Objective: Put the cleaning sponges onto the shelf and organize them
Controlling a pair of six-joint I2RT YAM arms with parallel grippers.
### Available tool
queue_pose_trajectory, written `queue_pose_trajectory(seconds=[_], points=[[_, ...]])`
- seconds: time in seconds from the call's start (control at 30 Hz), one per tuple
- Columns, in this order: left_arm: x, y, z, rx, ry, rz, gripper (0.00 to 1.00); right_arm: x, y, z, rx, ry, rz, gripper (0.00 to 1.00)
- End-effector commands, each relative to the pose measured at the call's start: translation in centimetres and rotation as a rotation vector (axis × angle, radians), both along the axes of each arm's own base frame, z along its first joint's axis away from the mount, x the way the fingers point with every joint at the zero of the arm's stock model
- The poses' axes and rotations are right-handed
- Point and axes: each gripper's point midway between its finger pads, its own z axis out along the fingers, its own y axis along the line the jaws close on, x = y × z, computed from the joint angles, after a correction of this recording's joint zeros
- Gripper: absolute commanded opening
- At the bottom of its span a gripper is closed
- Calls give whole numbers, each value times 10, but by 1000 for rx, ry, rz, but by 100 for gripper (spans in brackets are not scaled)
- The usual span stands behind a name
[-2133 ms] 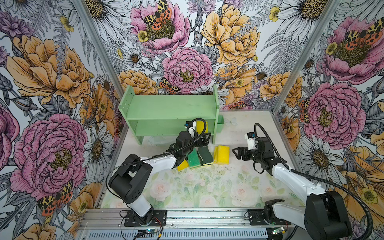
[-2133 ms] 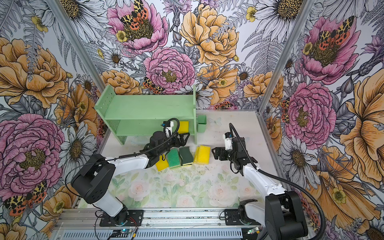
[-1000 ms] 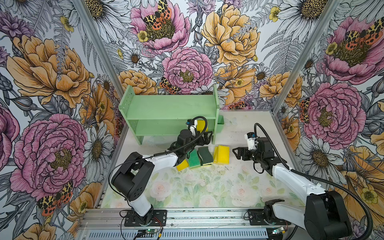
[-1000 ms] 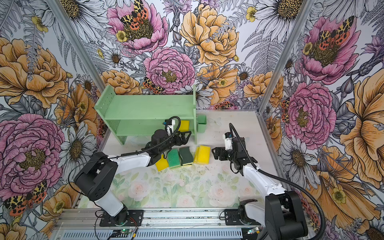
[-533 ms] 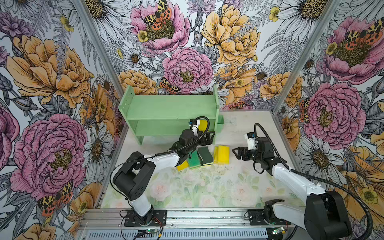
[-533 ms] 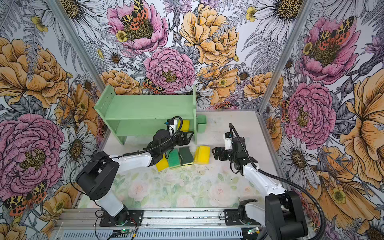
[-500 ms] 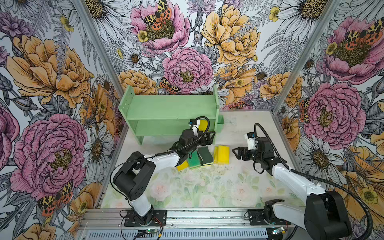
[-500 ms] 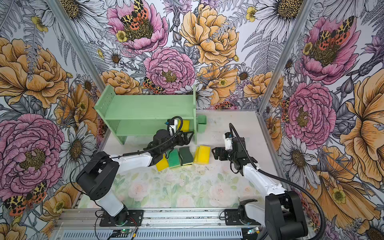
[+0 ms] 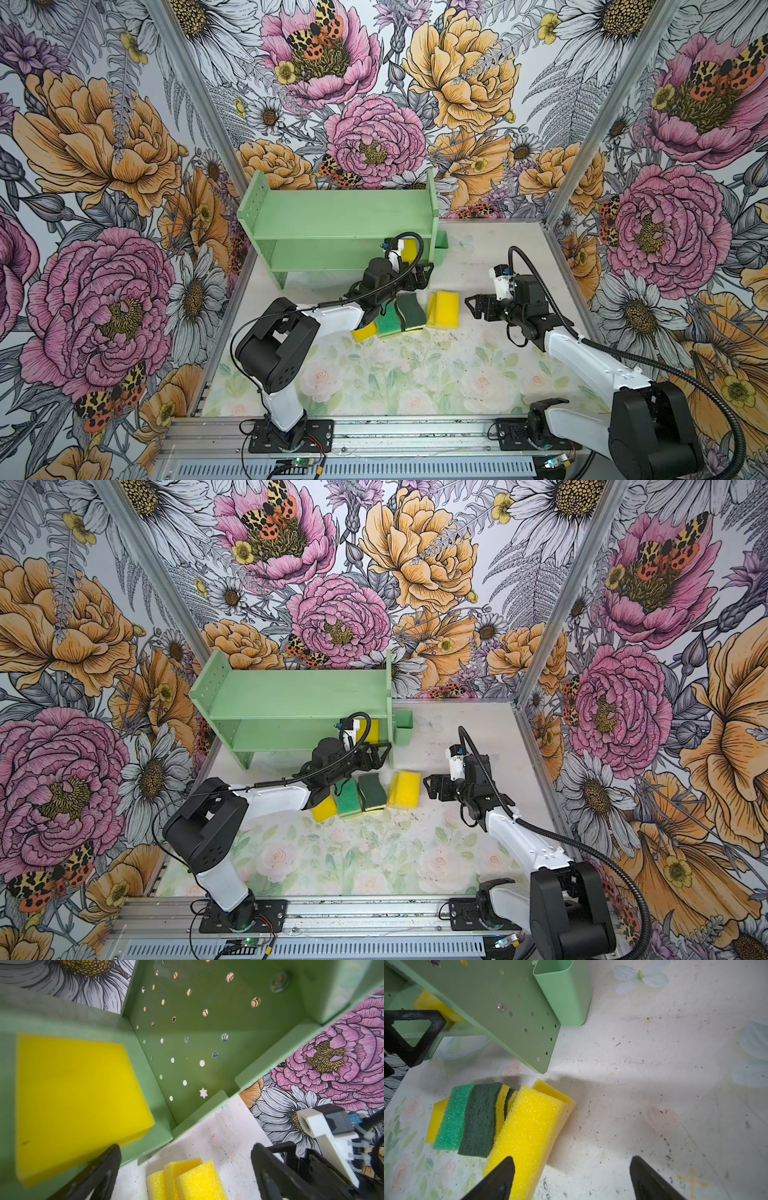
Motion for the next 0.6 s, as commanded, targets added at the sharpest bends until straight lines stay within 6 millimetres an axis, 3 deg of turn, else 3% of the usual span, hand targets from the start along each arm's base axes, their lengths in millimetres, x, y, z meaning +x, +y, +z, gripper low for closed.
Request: queue_pose_trajectory(seconds=[0.0, 0.3, 0.57], points=[[-1, -10, 17, -37, -35, -27, 99, 2, -2, -1, -8, -9, -1, 89], [-10, -10, 20, -42, -36, -24, 99, 2, -2, -1, -6, -8, -1, 89], [-42, 27, 35, 62, -49, 104, 99, 2, 2, 4, 10, -15, 13, 89]])
